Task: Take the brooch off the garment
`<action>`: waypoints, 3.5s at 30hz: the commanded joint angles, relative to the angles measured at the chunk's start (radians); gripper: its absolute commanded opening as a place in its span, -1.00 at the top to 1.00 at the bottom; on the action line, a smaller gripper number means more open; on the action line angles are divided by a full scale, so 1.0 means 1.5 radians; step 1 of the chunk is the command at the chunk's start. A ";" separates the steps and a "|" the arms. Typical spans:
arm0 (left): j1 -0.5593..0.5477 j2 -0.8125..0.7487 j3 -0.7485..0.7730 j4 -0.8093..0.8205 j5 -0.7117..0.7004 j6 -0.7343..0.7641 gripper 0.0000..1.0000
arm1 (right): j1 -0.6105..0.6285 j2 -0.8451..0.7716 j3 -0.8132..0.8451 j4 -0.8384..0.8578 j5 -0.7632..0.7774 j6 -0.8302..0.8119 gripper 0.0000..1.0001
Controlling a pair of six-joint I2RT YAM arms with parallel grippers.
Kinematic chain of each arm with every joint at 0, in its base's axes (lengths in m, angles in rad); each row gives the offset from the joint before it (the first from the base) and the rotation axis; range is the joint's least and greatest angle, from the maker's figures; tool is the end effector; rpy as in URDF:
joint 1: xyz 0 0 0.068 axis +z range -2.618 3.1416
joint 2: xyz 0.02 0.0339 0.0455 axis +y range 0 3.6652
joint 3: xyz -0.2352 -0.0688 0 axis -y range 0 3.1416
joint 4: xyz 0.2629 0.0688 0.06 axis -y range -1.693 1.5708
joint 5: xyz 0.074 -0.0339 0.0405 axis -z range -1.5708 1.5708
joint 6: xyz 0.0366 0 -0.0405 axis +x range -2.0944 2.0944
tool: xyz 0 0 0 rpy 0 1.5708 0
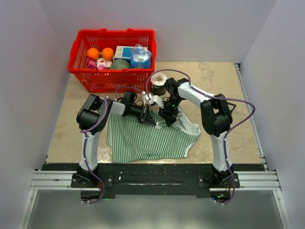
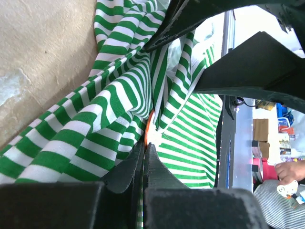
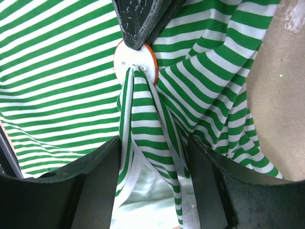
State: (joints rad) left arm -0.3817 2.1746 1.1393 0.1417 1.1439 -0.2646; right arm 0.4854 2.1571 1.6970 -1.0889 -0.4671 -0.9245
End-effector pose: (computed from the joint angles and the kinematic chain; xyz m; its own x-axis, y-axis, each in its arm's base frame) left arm 0.3543 -0.1781 0.0421 -0.8768 0.2353 -0.4193 0.4706 0.2417 -0.8486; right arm 0.3591 0.2080 0.1398 -0.1930 -0.9077 -0.3725 -0.9620 0.1005 0.2537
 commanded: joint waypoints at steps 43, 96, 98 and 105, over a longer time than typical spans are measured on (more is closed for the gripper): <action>0.019 -0.154 0.051 -0.088 -0.174 -0.017 1.00 | 0.007 -0.161 -0.159 0.271 -0.002 0.236 0.69; 0.034 -0.099 -0.011 -0.389 -0.017 0.256 1.00 | 0.050 0.015 -0.099 0.273 -0.277 0.365 -0.04; 0.034 -0.112 -0.035 -0.373 -0.022 0.240 1.00 | 0.050 0.025 -0.082 0.259 -0.286 0.359 -0.05; 0.063 -0.161 -0.086 -0.356 -0.051 0.206 1.00 | 0.050 -0.007 -0.107 0.282 -0.258 0.400 -0.01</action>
State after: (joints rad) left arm -0.3275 2.0079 1.0451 -0.4374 1.1027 0.0895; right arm 0.5598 2.1906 1.5555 -0.7074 -0.8848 -0.3939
